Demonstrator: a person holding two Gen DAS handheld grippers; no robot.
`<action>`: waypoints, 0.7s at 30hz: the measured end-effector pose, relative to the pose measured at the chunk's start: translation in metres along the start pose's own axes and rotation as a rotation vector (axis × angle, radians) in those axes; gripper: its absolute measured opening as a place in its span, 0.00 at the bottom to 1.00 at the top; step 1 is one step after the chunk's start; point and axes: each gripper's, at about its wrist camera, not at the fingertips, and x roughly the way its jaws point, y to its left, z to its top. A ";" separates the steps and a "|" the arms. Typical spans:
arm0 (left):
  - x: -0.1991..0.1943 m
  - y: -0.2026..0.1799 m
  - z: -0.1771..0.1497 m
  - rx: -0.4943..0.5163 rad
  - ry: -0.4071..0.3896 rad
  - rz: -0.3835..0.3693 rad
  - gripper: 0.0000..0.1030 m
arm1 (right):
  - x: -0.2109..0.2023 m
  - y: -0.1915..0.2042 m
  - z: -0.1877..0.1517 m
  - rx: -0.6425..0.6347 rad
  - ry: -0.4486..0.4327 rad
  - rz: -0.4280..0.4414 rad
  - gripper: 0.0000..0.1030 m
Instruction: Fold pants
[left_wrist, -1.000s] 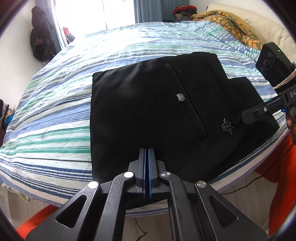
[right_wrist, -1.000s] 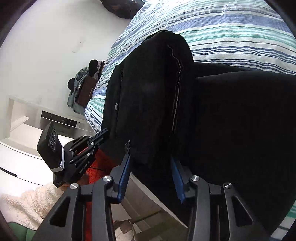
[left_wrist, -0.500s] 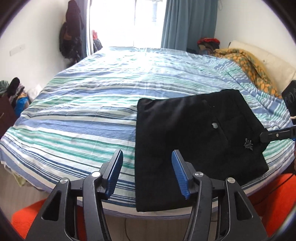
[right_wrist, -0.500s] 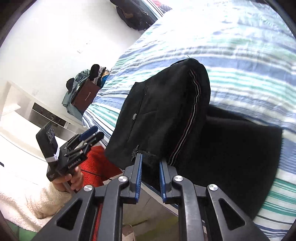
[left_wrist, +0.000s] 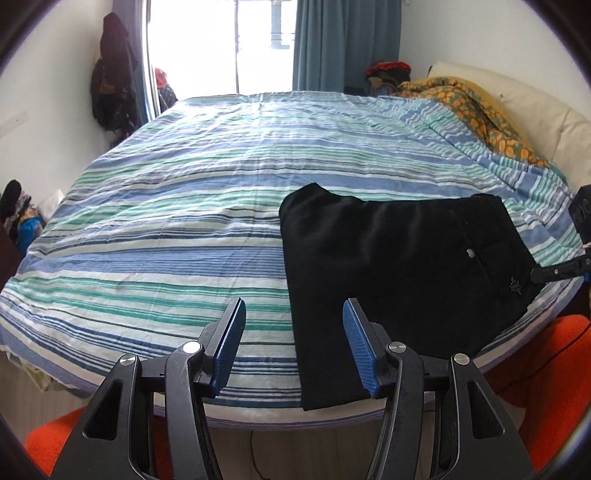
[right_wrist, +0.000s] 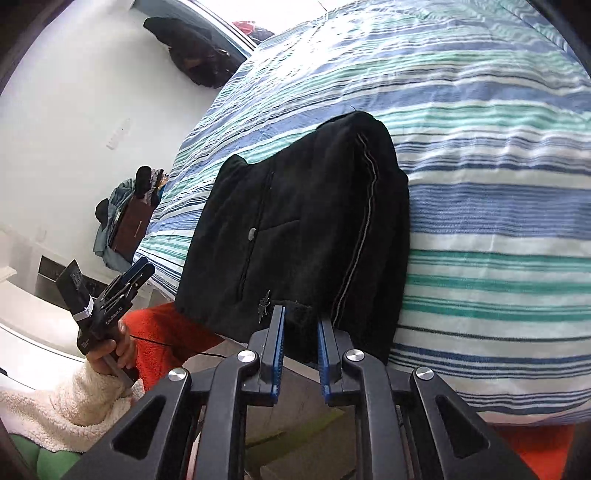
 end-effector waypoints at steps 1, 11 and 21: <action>0.002 -0.002 0.000 0.006 0.004 -0.004 0.55 | 0.006 -0.002 0.000 0.013 0.000 -0.003 0.15; 0.024 -0.041 -0.013 0.140 0.076 -0.011 0.56 | -0.005 0.003 0.016 -0.049 -0.035 -0.189 0.31; 0.037 -0.047 -0.020 0.164 0.135 -0.017 0.56 | 0.031 0.062 0.096 -0.229 -0.185 -0.300 0.31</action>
